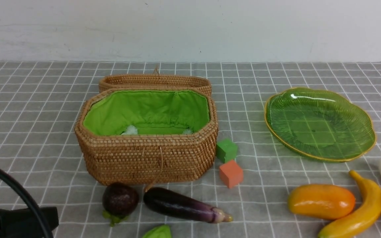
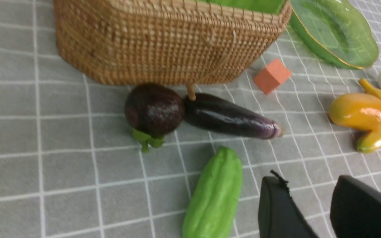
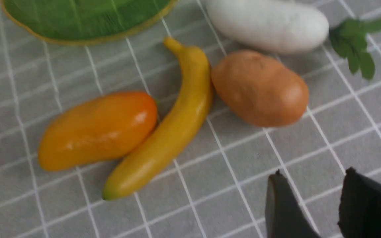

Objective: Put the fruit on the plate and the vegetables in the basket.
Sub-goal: Use the right arm to grab a potato and put it into the left basket

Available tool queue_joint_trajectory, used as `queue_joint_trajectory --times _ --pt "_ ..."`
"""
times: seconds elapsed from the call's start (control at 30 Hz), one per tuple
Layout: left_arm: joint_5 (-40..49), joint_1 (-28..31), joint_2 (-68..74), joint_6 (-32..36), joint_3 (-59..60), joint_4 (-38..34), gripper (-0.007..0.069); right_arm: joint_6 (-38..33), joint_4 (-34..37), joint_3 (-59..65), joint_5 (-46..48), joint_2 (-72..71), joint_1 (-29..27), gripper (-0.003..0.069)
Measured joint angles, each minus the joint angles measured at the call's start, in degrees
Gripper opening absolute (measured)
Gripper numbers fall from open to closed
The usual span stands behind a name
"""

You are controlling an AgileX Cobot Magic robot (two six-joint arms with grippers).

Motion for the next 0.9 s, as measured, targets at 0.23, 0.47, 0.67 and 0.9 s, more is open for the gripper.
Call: queue_joint_trajectory --times 0.23,0.47,0.67,0.9 --pt "0.34 0.00 0.11 0.00 0.00 -0.51 0.0239 0.00 -0.13 -11.27 3.77 18.20 0.00 0.0465" --pt "2.10 0.00 0.11 0.00 0.00 -0.51 0.0239 -5.08 -2.79 -15.12 3.50 31.91 -2.42 0.0646" --pt "3.60 0.00 0.11 0.00 0.00 -0.57 0.0239 -15.22 1.74 -15.17 -1.51 39.54 -8.87 0.0637" --pt "3.89 0.00 0.11 0.00 0.00 -0.48 0.0239 -26.27 9.12 -15.93 -4.36 47.13 -13.88 0.0619"
